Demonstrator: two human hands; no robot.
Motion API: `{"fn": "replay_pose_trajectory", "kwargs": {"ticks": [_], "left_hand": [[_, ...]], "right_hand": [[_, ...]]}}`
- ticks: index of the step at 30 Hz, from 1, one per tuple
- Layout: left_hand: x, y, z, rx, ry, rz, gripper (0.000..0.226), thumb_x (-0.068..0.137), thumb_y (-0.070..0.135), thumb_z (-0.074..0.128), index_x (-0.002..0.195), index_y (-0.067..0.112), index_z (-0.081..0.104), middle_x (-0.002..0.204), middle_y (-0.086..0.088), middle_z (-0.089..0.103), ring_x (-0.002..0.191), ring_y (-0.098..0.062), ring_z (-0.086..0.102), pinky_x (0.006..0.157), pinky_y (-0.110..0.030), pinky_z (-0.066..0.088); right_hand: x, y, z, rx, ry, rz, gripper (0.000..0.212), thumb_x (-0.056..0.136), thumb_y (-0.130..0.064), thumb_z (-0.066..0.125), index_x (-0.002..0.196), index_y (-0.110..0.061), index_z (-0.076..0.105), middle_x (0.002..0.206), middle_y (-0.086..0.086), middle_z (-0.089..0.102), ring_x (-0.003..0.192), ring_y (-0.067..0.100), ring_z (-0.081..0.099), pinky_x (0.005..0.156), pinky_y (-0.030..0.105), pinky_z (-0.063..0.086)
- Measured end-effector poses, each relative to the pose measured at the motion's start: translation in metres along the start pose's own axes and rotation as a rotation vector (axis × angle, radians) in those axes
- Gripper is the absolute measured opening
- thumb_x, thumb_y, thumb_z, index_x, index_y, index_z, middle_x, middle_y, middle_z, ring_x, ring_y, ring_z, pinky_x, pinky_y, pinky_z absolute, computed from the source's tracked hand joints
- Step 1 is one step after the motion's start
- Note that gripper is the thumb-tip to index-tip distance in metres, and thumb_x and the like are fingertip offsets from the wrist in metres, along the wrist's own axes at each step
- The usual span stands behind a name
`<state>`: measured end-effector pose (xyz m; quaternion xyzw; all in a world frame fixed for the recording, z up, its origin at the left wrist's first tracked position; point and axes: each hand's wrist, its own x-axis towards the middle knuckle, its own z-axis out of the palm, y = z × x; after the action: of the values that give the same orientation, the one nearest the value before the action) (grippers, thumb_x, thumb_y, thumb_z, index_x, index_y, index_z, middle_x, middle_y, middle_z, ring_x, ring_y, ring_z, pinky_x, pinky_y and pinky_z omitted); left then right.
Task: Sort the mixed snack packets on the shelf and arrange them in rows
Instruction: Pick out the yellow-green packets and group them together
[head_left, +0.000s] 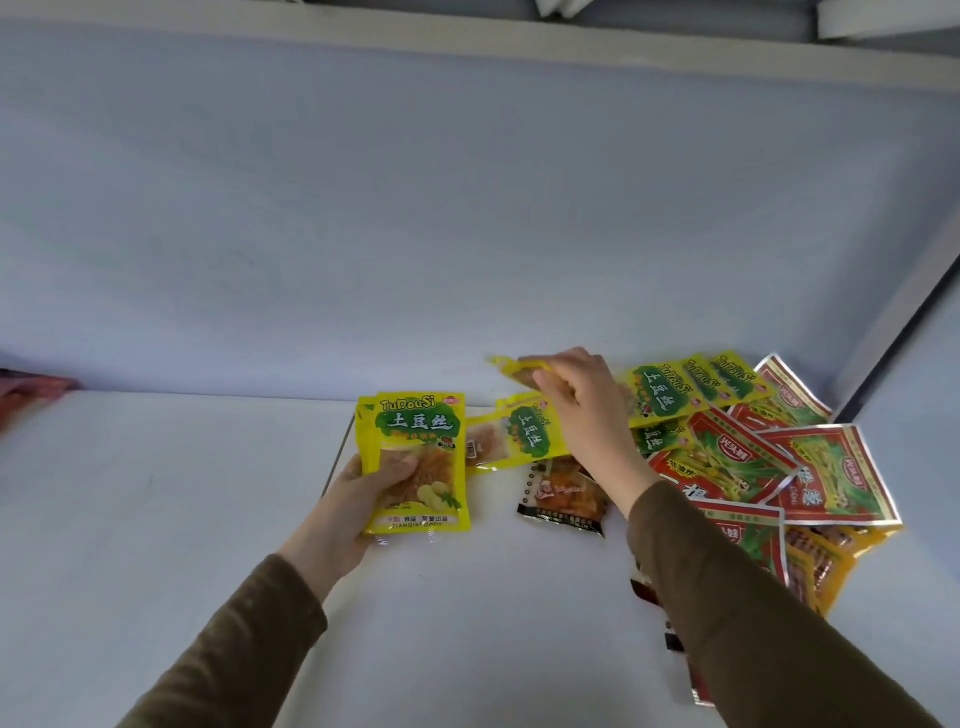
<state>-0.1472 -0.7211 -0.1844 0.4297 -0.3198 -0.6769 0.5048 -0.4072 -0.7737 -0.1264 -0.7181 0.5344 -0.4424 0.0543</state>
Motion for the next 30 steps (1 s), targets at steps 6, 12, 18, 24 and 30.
{"fn": "replay_pose_trajectory", "kwargs": {"ticks": [6, 12, 18, 24, 30], "left_hand": [[0.0, 0.001, 0.015, -0.04, -0.108, -0.162, 0.033, 0.092, 0.035, 0.065, 0.116, 0.016, 0.077, 0.11, -0.014, 0.076, 0.077, -0.024, 0.075, 0.064, -0.035, 0.053], [0.003, 0.008, 0.022, -0.143, -0.244, -0.224, 0.078, 0.089, 0.081, 0.043, 0.13, 0.022, 0.072, 0.124, -0.012, 0.073, 0.09, -0.03, 0.076, 0.059, -0.034, 0.059], [0.0, 0.005, 0.026, -0.078, -0.216, -0.182, 0.054, 0.089, 0.038, 0.076, 0.135, 0.012, 0.066, 0.119, -0.019, 0.074, 0.099, -0.035, 0.076, 0.076, -0.046, 0.062], [-0.002, 0.003, 0.006, -0.124, -0.064, -0.231, 0.043, 0.081, 0.023, 0.077, 0.12, 0.007, 0.072, 0.111, -0.021, 0.076, 0.082, -0.035, 0.077, 0.066, -0.047, 0.063], [-0.004, 0.009, -0.016, -0.134, 0.008, -0.183, 0.042, 0.082, 0.024, 0.077, 0.121, 0.011, 0.07, 0.108, -0.019, 0.077, 0.081, -0.035, 0.078, 0.062, -0.048, 0.062]], "right_hand": [[-0.01, -0.038, 0.002, 0.487, -0.07, -0.102, 0.03, 0.092, 0.003, 0.064, 0.101, -0.022, 0.079, 0.11, -0.01, 0.075, 0.113, 0.009, 0.063, 0.1, 0.028, 0.047], [-0.033, -0.019, 0.019, 0.496, -0.274, 0.042, 0.053, 0.09, 0.02, 0.054, 0.094, -0.026, 0.079, 0.136, -0.013, 0.062, 0.14, 0.012, 0.041, 0.118, 0.032, 0.029], [-0.042, -0.021, 0.032, 0.395, -0.396, -0.004, 0.06, 0.096, 0.012, 0.049, 0.094, -0.041, 0.078, 0.146, -0.024, 0.052, 0.144, 0.0, 0.03, 0.116, 0.017, 0.018], [-0.037, -0.015, 0.018, 0.755, -0.416, 0.228, 0.034, 0.104, -0.004, 0.05, 0.121, -0.023, 0.073, 0.14, -0.017, 0.061, 0.134, -0.004, 0.048, 0.102, 0.009, 0.039], [-0.013, 0.012, 0.009, 0.289, -0.321, 0.238, 0.036, 0.099, -0.032, 0.064, 0.135, -0.033, 0.061, 0.132, -0.027, 0.057, 0.125, -0.004, 0.052, 0.11, 0.024, 0.039]]}}
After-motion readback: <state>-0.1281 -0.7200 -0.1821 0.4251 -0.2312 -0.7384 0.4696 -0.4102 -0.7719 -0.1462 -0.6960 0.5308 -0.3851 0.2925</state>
